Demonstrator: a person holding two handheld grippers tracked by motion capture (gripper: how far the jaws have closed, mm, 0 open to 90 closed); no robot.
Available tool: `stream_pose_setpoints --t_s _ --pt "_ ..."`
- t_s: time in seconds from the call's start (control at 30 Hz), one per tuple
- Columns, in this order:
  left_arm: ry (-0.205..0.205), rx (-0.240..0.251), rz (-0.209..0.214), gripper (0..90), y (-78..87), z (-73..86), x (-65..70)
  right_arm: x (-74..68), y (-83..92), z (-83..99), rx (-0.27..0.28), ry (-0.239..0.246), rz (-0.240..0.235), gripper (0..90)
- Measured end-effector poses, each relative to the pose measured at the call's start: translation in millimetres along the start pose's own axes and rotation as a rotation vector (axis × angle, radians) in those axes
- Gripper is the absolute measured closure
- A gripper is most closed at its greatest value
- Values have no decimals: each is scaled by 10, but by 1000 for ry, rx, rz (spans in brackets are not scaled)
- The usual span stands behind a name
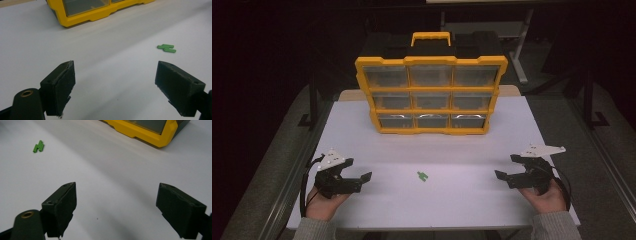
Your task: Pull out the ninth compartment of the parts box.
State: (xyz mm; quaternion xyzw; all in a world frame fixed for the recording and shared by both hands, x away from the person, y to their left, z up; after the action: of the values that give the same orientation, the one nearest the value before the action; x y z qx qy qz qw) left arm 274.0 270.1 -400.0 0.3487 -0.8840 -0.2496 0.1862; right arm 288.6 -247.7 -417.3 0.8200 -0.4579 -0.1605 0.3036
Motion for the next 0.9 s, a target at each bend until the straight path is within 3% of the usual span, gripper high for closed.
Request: stream_pose_setpoints --t_s 0.53,0.63,0.7,0.8,0.9 --pt "-9 -3 22 160 3 -9 -2 18 13 22 -10 -4 12 150" --pt "17 21 38 167 -14 -17 27 12 11 28 -16 -8 10 149" --pt "6 22 32 171 -5 -23 20 10 6 30 -16 -5 11 148" --pt "34 39 46 171 -6 -26 28 19 -2 32 -13 -13 10 147" --pt "37 38 56 171 -6 -34 35 30 -5 28 -14 -16 14 147"
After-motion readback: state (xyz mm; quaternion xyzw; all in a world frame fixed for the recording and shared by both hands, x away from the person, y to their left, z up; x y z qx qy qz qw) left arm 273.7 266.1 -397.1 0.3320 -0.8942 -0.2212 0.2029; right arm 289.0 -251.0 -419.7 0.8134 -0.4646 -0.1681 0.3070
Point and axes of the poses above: each handheld gripper's, and its own axes: y roughly backward along the jaws, z roughly out of its underside, x roughly to its right, the point moved 2 cm from there along -y, roughly forward along the jaws, and after that the axes turned 10 degrees about z, right-handed, at the moved point
